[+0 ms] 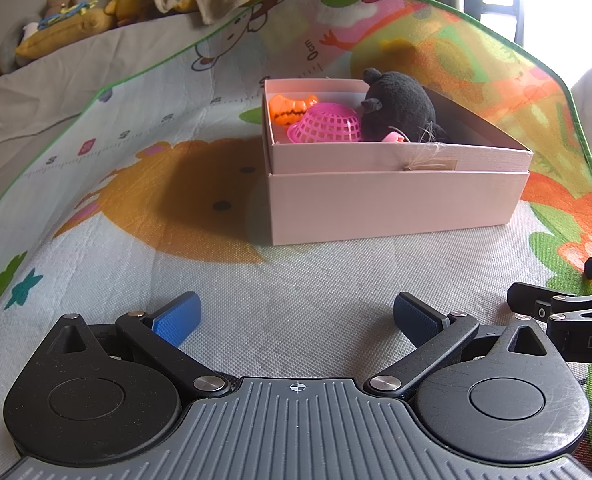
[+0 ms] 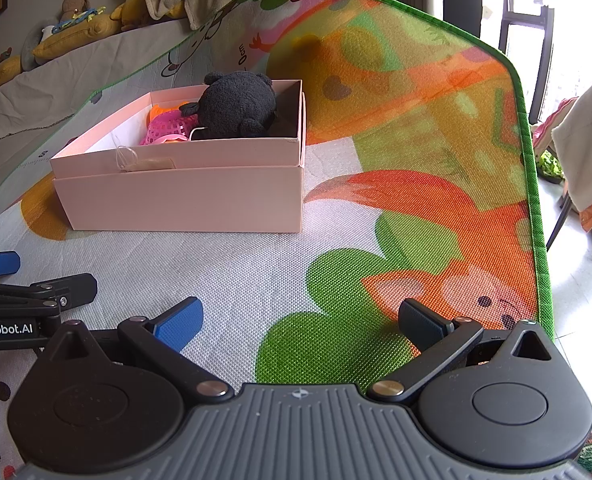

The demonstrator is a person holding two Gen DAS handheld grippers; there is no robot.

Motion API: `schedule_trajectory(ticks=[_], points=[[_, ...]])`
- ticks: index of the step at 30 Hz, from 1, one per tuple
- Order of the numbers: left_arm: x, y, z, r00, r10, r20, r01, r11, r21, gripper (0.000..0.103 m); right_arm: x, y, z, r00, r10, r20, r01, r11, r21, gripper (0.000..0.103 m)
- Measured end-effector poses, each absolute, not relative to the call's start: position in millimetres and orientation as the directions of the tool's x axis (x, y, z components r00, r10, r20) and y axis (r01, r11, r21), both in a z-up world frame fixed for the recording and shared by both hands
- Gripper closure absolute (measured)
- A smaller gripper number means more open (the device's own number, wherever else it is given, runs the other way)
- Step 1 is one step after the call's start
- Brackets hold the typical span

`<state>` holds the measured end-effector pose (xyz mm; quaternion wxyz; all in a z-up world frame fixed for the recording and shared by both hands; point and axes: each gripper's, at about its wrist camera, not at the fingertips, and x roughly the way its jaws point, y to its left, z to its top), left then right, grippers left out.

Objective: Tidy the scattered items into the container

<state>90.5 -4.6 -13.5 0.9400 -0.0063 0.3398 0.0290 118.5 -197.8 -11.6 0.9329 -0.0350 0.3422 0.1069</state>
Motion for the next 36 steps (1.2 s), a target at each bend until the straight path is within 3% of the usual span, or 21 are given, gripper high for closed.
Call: schedule_trajectory(ticks=[23, 36], points=[[90.7, -1.4, -12.8, 0.766, 0.044, -0.641, -0.057, 0.998, 0.001, 0.0, 118.5, -197.9, -11.7, 0.743, 0.176, -0.646, -0.223, 0.975, 0.008, 0.0], [88.8, -6.7, -9.0, 0.727, 0.033, -0.686, -0.041, 0.999, 0.004, 0.0, 118.8, -197.2, -11.9, 0.743, 0.176, -0.646, -0.223, 0.975, 0.008, 0.0]])
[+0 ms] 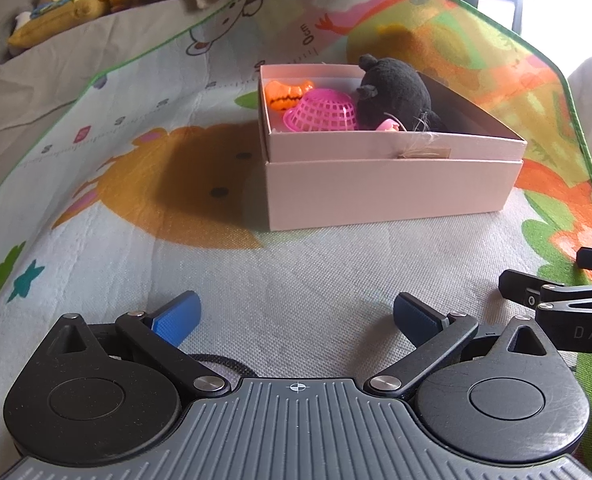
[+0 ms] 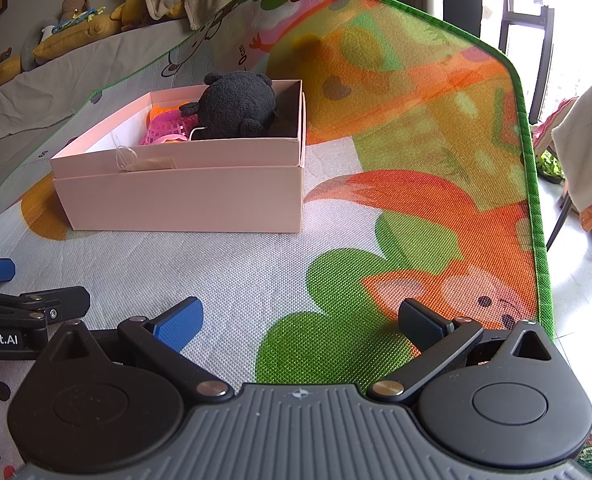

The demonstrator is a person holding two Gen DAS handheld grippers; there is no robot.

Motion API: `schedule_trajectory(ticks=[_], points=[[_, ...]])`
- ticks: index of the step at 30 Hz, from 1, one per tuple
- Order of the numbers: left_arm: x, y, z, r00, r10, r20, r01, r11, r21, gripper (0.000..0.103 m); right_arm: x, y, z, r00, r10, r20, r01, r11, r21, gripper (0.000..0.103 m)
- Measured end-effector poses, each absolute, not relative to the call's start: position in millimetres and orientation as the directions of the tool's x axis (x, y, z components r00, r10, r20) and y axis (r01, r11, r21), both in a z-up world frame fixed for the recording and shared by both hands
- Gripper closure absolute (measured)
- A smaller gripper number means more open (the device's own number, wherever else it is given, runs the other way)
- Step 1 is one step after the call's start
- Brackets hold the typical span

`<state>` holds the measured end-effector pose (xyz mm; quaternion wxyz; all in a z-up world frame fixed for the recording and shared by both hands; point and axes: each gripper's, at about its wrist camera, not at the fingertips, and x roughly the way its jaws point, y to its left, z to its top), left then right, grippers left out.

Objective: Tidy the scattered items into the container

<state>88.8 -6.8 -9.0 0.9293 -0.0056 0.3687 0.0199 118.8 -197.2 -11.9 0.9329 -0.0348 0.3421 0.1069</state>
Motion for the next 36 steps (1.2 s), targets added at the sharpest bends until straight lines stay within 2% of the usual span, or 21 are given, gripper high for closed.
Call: schedule_trajectory(ticks=[36], points=[[87.4, -5.9, -9.3, 0.738, 0.033, -0.674, -0.048, 0.999, -0.004, 0.0, 118.6, -197.4, -12.3, 0.743, 0.176, -0.646, -0.223, 0.975, 0.008, 0.0]])
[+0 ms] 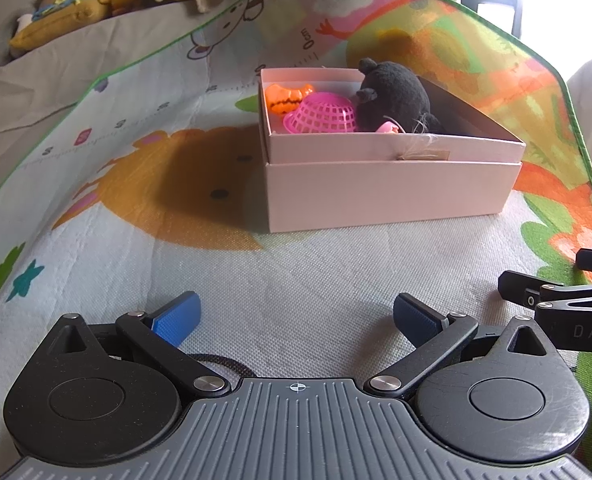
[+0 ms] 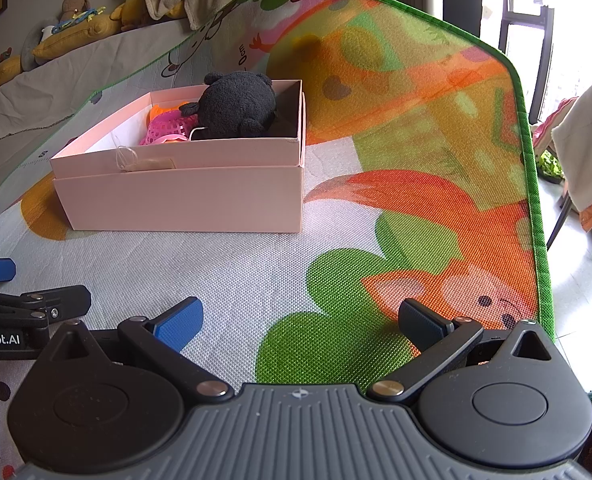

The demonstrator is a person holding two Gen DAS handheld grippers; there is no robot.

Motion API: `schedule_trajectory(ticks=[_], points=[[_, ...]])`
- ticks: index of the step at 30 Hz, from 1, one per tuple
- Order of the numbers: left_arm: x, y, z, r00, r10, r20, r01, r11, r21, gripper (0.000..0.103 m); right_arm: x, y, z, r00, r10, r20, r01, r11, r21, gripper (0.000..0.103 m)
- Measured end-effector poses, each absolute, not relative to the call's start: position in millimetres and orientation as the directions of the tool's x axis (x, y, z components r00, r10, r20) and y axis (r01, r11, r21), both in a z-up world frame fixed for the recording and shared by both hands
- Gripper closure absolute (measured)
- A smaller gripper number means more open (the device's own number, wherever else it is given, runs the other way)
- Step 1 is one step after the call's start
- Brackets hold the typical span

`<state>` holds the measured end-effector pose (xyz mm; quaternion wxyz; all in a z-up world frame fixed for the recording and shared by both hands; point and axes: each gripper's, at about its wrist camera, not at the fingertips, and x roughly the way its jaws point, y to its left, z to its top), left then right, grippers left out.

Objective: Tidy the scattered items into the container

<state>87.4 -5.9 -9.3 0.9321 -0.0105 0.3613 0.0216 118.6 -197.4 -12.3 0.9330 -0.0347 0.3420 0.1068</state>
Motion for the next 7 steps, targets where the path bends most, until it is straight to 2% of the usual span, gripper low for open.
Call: schedule_trajectory(ticks=[7], points=[[87.4, -6.1, -9.3, 0.738, 0.032, -0.674, -0.048, 0.999, -0.005, 0.0, 118.6, -197.2, -12.4, 0.743, 0.176, -0.646, -0.223, 0.975, 0.008, 0.0]])
